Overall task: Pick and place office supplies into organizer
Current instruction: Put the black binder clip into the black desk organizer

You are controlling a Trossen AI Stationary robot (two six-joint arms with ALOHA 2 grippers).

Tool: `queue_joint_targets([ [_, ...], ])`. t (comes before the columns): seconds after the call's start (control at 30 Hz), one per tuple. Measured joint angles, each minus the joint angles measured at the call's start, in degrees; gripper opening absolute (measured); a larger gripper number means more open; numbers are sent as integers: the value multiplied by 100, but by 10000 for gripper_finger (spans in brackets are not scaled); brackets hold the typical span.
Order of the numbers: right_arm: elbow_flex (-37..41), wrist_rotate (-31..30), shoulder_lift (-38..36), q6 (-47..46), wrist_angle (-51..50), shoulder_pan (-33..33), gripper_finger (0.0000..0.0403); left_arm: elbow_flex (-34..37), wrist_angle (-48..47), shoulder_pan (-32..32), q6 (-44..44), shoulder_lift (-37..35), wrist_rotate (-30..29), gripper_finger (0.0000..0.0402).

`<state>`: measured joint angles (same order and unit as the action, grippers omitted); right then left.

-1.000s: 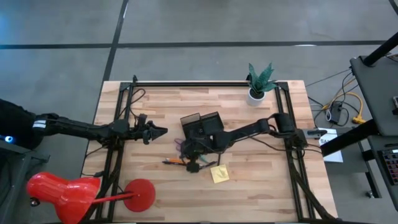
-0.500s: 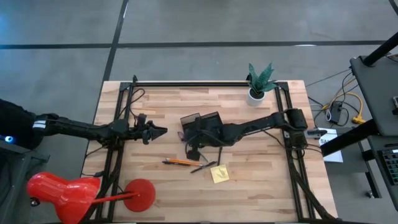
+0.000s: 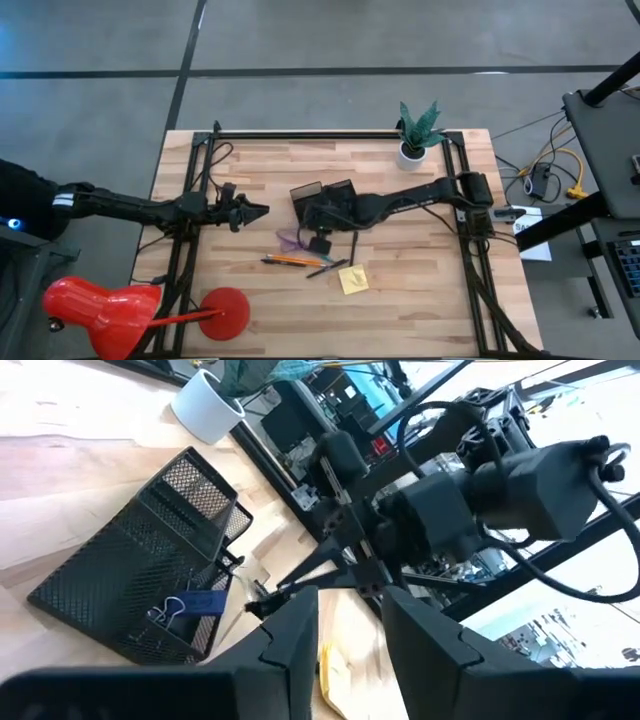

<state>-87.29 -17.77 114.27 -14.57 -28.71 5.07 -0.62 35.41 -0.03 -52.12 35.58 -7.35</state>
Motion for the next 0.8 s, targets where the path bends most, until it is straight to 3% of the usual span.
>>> queue_joint_targets([
  [0.23,11,-174,66,-48,49,-167,8,2,-3,-1,0,4,0,99],
  [0.37,16,273,97,-92,81,-323,8,2,3,-1,0,6,2,99],
  [0.8,474,587,130,-219,405,-638,9,4,2,-3,0,136,-15,99],
])
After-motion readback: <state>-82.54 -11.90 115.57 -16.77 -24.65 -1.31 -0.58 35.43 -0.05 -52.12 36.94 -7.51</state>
